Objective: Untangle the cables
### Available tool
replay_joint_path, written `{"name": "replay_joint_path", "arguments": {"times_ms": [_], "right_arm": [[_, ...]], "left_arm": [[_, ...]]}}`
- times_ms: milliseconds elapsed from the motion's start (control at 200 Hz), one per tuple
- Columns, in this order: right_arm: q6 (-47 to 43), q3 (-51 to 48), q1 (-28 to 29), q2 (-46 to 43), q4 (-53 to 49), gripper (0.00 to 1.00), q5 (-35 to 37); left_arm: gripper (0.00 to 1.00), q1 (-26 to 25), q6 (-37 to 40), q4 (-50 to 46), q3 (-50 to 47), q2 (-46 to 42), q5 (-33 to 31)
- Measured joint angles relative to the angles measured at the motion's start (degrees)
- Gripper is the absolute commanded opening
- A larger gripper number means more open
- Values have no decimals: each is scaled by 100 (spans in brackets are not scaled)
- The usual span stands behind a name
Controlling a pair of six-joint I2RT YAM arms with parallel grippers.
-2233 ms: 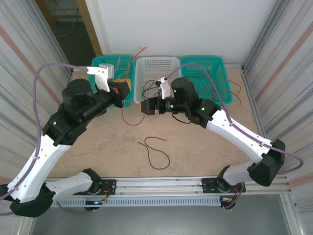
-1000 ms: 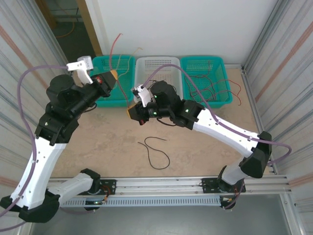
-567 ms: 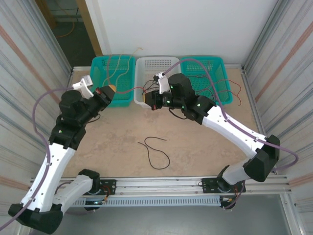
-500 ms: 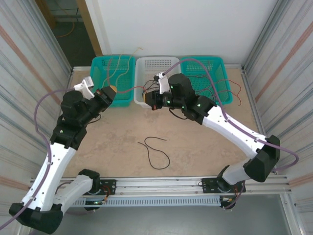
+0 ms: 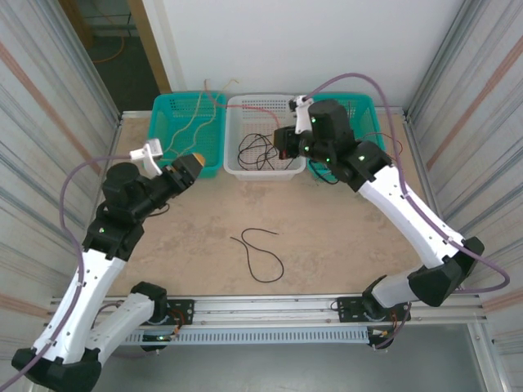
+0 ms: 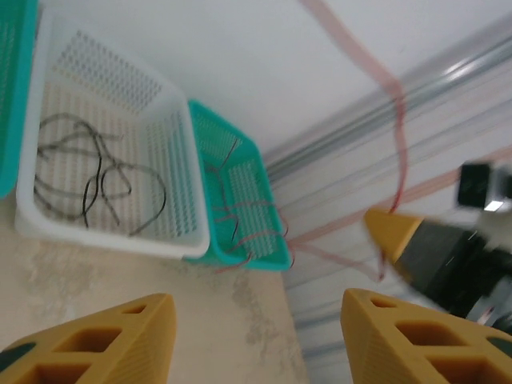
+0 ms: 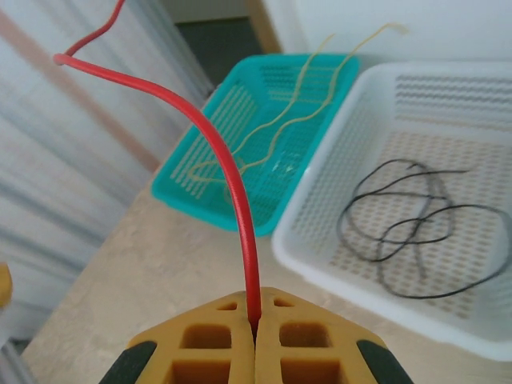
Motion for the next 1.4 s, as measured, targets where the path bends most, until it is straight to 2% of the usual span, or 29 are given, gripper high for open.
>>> {"name": "replay_joint_path", "arguments": {"times_ms": [180, 331, 441, 862, 1218, 1403], "right_arm": [[-105, 745, -723, 103, -800, 0, 219], [-105, 1261, -1357, 435, -1263, 0, 251], [-98, 1567, -1755, 767, -1550, 0, 236], [125, 1921, -2911, 2063, -1871, 0, -114], [240, 2293, -3038, 3110, -1847, 0, -192], [210, 2951, -3176, 3967, -1934, 20, -184]], "left_arm": [[56, -994, 675, -750, -94, 525, -210], [53, -1971, 1224, -1344, -44, 1298, -785], [47, -2393, 1478, -1565, -42, 1554, -1099], [26, -2540, 1755, -1810, -35, 1615, -1580], [24, -2540, 1768, -1886, -35, 1552, -1644], [23, -2540, 1773, -1928, -42, 1543, -1665]]}}
